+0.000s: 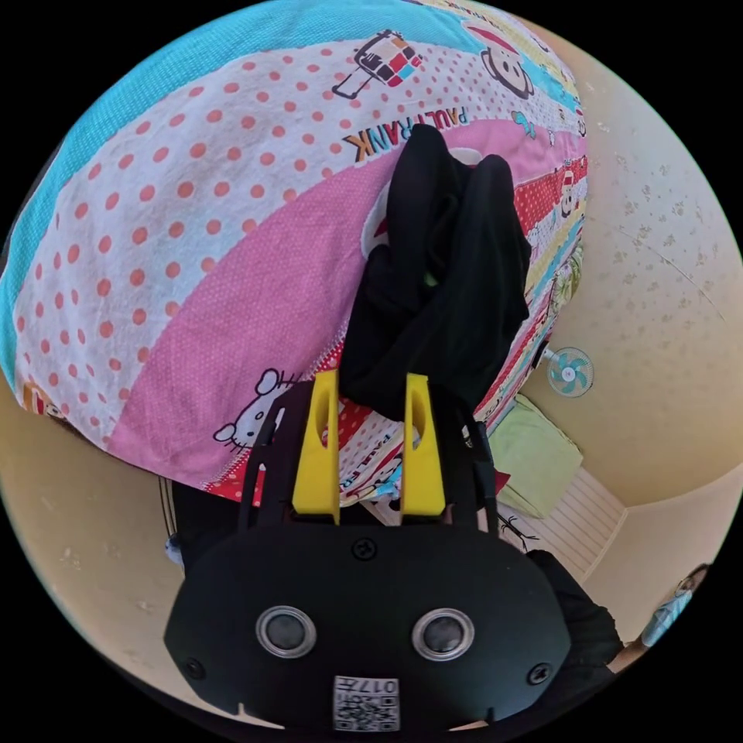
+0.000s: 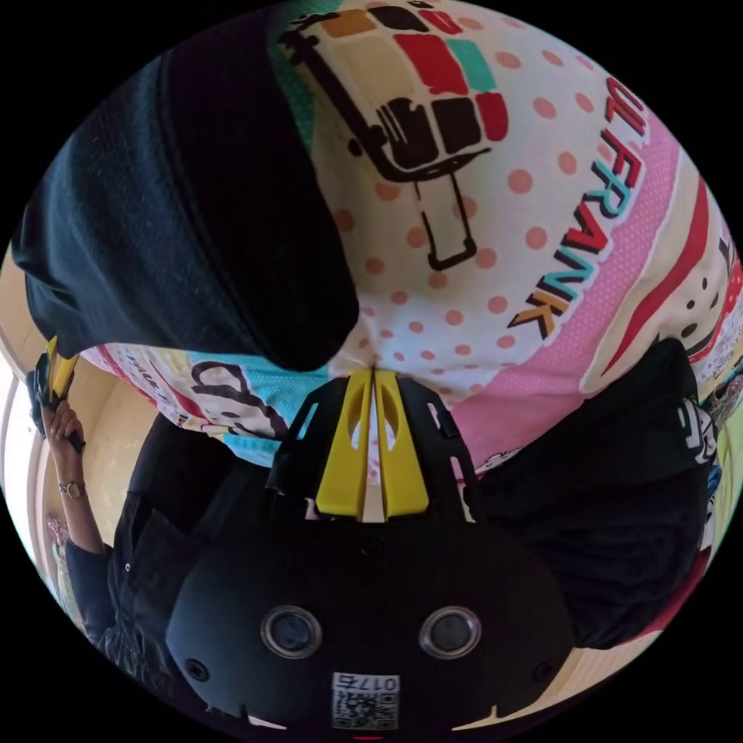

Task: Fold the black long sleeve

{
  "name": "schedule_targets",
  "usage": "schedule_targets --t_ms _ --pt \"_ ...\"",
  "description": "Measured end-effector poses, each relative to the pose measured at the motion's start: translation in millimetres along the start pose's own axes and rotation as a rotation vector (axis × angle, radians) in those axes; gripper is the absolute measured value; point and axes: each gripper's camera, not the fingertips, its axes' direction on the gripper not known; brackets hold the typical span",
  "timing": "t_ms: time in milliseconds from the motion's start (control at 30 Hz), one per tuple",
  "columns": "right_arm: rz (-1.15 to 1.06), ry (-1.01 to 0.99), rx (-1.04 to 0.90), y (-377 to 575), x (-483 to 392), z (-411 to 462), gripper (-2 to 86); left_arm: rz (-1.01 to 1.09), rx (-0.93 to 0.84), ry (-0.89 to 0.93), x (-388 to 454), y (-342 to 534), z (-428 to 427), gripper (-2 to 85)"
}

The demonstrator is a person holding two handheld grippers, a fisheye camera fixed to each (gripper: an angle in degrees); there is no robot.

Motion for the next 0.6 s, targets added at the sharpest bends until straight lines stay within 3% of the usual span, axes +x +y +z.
schedule_targets --t_ms 133,333,467,600 --pt "-0.016 -0.026 0.007 -0.8 9.0 4.5 0.4 0.000 -0.051 -0.041 -22.8 -10.3 17.6 13.5" --pt "-0.053 0.126 0.143 23.9 -7.4 18.0 0.3 0.020 -0.032 -0.055 -43.3 -8.9 24.1 9.5" --pt "0.147 -0.073 0.276 44.2 24.2 28.6 0.3 0.156 0.059 -0.105 -20.4 19.9 1.6 7.2" --pt "0.206 -0.260 0.386 71.2 52.8 48.7 0.3 0.436 0.114 -0.171 62.3 61.5 2.7 4.6"
